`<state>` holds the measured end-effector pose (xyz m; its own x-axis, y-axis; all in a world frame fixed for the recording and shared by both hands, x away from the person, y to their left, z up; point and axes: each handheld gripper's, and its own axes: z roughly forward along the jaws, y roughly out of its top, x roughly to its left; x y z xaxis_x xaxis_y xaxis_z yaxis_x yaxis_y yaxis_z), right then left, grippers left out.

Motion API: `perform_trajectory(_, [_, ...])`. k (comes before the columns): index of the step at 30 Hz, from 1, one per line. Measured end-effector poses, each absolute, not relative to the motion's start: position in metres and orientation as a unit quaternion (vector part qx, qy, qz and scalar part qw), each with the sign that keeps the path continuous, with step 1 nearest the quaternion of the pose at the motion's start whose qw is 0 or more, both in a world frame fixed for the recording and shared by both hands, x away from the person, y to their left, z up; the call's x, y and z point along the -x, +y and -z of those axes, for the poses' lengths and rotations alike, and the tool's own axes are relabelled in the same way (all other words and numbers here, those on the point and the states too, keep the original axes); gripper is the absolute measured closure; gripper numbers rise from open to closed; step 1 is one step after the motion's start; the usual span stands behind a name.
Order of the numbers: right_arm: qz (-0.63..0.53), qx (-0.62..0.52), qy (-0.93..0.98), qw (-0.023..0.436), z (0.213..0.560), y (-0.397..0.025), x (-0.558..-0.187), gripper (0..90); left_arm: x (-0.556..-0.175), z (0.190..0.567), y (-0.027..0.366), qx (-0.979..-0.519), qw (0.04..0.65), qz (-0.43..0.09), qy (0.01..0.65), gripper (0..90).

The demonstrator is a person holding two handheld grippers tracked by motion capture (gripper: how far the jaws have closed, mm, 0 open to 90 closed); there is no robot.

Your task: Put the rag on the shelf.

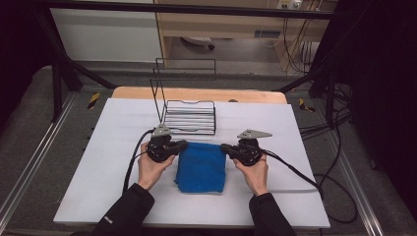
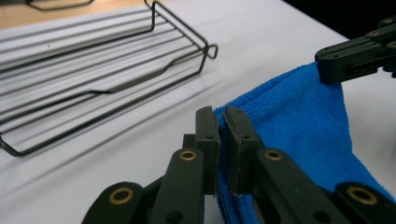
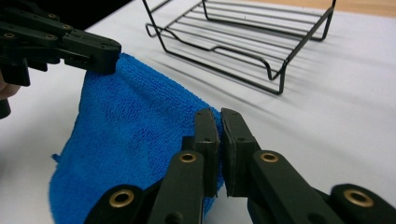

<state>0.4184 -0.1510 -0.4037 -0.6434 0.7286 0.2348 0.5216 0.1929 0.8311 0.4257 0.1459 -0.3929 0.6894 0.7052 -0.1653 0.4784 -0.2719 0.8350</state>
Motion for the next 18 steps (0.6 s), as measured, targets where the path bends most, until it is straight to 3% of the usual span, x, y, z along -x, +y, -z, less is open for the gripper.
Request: perform_trajectory(18, [-0.529, -0.384, 0.746, 0.13, 0.381, -0.154, -0.406, 86.4, -0.406, 0.371, 0.149, -0.78, 0.494, -0.153, 0.352, 84.4])
